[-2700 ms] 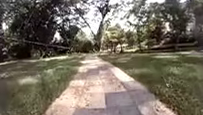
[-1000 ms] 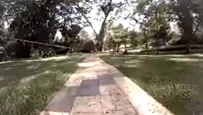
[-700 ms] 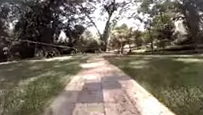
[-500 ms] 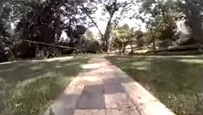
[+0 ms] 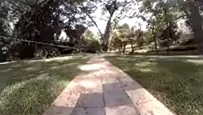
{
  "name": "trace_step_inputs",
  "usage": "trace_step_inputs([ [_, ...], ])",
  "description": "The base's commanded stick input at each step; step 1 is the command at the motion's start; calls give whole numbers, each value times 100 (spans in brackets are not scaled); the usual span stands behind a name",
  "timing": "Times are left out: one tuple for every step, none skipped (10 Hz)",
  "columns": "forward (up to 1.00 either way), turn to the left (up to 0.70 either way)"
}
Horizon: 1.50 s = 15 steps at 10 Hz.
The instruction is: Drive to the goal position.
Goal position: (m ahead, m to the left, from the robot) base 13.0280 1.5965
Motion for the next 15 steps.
trace_step_inputs([
  [70, 0],
  [70, 0],
  [70, 0],
  [70, 17],
  [70, 27],
  [70, 27],
  [70, 27],
  [70, 27],
  [70, 8],
  [70, 0],
  [70, 0],
  [70, 0],
  [70, 0],
  [70, 0],
  [70, 0],
])
